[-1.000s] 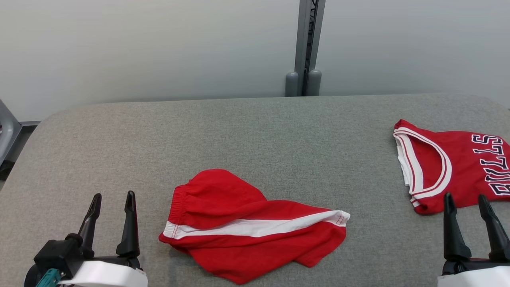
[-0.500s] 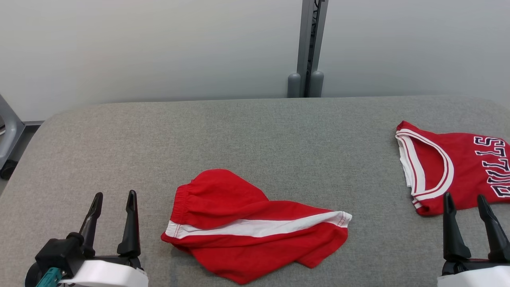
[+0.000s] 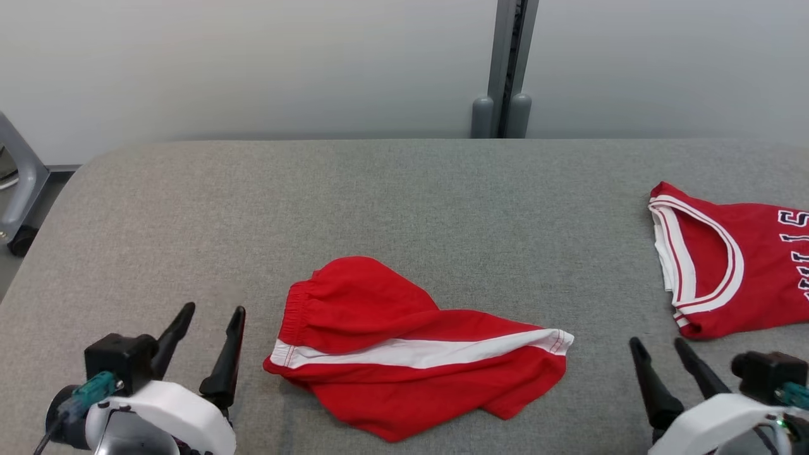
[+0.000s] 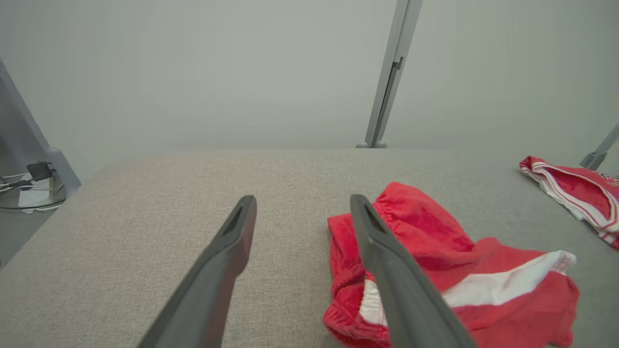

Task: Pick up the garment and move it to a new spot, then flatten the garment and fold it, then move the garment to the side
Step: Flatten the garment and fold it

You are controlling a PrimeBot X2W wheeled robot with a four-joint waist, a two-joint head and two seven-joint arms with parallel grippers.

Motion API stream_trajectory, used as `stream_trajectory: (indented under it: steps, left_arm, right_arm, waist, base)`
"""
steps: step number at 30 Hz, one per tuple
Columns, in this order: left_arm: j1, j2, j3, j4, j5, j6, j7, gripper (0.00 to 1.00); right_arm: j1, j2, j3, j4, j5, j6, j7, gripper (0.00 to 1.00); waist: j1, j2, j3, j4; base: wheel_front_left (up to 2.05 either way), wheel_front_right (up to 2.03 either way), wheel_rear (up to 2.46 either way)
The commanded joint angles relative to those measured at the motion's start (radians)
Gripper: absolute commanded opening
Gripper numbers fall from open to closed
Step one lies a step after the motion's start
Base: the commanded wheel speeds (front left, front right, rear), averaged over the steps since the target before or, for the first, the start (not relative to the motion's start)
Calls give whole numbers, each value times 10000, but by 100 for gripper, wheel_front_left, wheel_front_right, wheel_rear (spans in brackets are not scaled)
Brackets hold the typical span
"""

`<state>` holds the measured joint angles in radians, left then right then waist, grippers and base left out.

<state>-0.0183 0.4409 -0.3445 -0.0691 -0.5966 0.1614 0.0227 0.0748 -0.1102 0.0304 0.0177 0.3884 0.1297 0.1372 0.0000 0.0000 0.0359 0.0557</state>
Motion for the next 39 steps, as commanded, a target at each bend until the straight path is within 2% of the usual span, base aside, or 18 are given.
stream_trajectory:
  steps: [1,7,13,19,25,32,33,35,36,37,38,39]
  left_arm:
    - [-150,164,-74,-60,-56,-78,294,100]
    - [-410,777,-562,-616,-549,-390,2469,100]
    - [-674,887,-944,-1146,-908,-610,3545,100]
    - [-1171,827,-1302,-1073,-933,-924,3991,100]
    - [-1671,696,-1571,-832,-947,-1261,4169,100]
    - [-1768,642,-1743,-708,-1124,-1418,4401,100]
    - [-1749,641,-1744,-733,-1159,-1421,4411,96]
    - [-1715,636,-1782,-750,-1242,-1448,4493,76]
    - [-1708,646,-1785,-750,-1264,-1464,4503,54]
    - [-1713,657,-1788,-744,-1261,-1469,4524,38]
    - [-1731,656,-1796,-740,-1264,-1471,4528,10]
    - [-1750,653,-1801,-740,-1265,-1478,4515,0]
  right_arm:
    - [-215,-113,69,92,148,24,205,100]
    - [-1325,-372,653,929,697,24,1746,100]
    - [-2113,-313,725,1698,971,24,2619,100]
    - [-2593,-300,891,2106,1164,24,3027,100]
    - [-2874,-245,1032,2406,1214,24,2908,100]
    - [-2953,-164,1299,2678,1293,23,2867,100]
    - [-2954,-159,1323,2708,1313,24,2843,100]
    - [-2943,-152,1379,2788,1370,23,2830,100]
    - [-2940,-154,1420,2831,1405,23,2831,95]
    - [-2942,-153,1453,2867,1431,23,2839,76]
    - [-2956,-159,1490,2882,1465,23,2833,48]
    - [-2971,-170,1521,2891,1502,24,2818,42]
  waist:
    - [0,0,151,95]
    - [0,0,720,361]
    - [0,0,1240,703]
    - [0,0,1651,947]
    - [0,0,1844,1012]
    - [0,0,1886,931]
    - [0,0,1889,919]
    - [0,0,1889,902]
    - [0,0,1886,895]
    - [0,0,1885,891]
    - [0,0,1882,888]
    - [0,0,1876,886]
  base:
    - [0,0,0]
    - [0,0,0]
    - [0,0,0]
    - [0,0,0]
    - [0,0,0]
    - [0,0,0]
    - [0,0,0]
    - [0,0,0]
    - [0,0,0]
    - [0,0,0]
    - [0,0,0]
    - [0,0,0]
